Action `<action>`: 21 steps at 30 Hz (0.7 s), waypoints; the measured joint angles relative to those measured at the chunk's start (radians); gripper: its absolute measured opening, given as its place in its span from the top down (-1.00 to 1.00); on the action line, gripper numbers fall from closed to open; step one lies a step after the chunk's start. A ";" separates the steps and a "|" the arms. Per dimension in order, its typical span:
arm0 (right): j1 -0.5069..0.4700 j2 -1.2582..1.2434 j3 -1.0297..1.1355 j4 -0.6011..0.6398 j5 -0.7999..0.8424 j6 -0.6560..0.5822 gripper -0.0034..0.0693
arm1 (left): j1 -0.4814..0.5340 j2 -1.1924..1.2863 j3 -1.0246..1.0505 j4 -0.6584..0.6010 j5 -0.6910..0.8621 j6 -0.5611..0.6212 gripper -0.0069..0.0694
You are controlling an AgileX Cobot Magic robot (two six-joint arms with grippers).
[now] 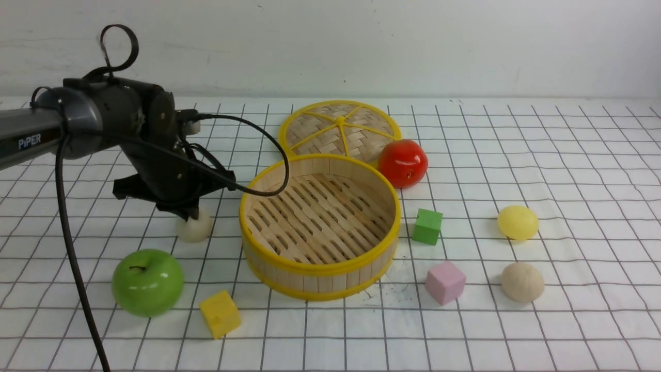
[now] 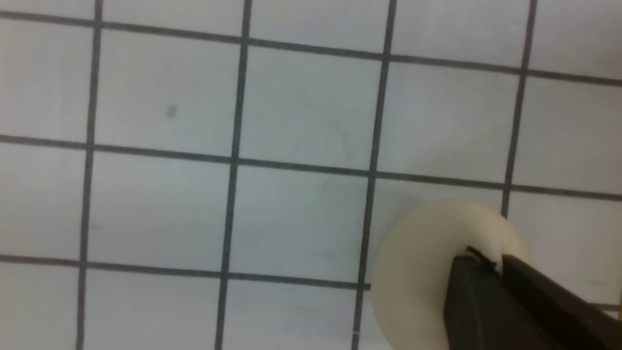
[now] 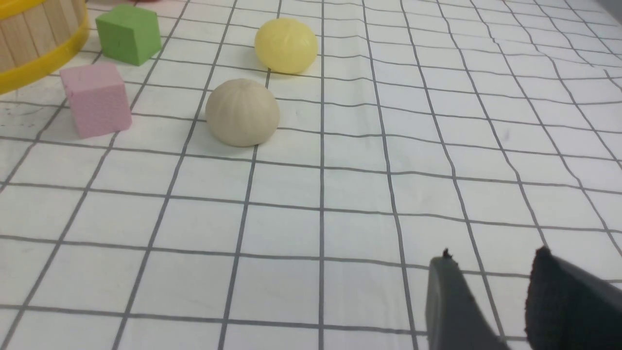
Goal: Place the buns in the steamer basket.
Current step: Use the left arm to grab a steamed stuffed bun, then use the left arm to put the steamed stuffed bun into the steamer
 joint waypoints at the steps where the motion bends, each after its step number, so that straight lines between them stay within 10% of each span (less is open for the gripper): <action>1: 0.000 0.000 0.000 0.000 0.000 0.000 0.24 | 0.000 0.000 -0.002 0.000 0.000 0.002 0.85; 21: 0.000 0.000 0.000 0.000 0.000 0.000 0.24 | -0.077 -0.061 -0.123 -0.366 0.067 0.172 0.84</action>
